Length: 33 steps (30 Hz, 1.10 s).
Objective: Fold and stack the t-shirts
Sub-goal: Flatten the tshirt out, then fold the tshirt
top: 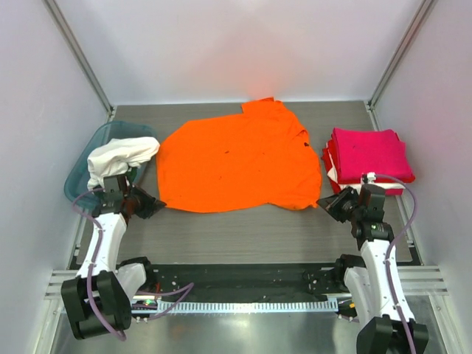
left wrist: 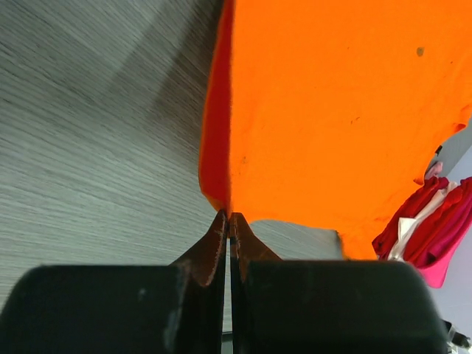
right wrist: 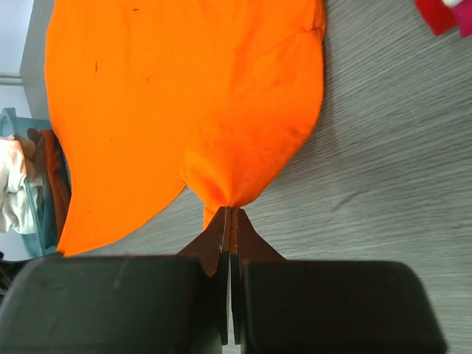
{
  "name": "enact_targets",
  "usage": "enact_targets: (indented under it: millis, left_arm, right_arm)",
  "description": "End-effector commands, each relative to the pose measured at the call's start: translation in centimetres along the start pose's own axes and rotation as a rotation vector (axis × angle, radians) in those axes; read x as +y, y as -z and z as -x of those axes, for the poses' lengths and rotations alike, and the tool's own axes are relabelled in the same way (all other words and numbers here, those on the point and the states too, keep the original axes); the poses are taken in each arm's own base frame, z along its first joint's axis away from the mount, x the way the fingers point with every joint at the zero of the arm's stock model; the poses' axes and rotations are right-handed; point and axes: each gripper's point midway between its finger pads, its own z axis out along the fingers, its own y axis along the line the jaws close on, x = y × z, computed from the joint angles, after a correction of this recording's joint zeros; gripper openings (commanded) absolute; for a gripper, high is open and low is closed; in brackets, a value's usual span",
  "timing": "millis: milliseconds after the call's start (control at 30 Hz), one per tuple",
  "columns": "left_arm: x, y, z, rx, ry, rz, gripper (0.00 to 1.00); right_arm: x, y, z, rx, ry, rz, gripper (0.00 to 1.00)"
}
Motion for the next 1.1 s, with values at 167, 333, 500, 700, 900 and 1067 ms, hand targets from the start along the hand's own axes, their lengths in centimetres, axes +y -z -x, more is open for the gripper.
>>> enact_targets:
  millis: [167,333,500,700,900,1067]
  left_arm:
    - [-0.2,-0.5,0.7,0.009,0.058,0.016,0.00]
    - [-0.5,-1.0,1.6,0.006,0.096,0.024,0.00]
    - [-1.3,-0.8,2.7,-0.020,0.112,0.013,0.00]
    - [-2.6,-1.2,4.3,-0.044,0.146,0.002,0.00]
    - [-3.1,-2.5,5.6,-0.055,0.191,-0.004,0.00]
    - [-3.6,-3.6,6.6,-0.053,0.211,-0.005,0.00]
  right_arm:
    - [2.5,0.5,4.6,-0.034,0.132,-0.041,0.01]
    - [4.6,-0.7,7.1,-0.024,0.157,-0.033,0.01]
    - [5.2,-3.5,7.8,0.042,0.171,-0.073,0.01]
    - [7.4,-5.6,9.8,0.044,0.195,-0.068,0.01]
    - [9.5,-8.3,11.4,0.053,0.228,-0.071,0.01]
    - [11.3,-10.2,13.1,0.050,0.243,-0.056,0.01]
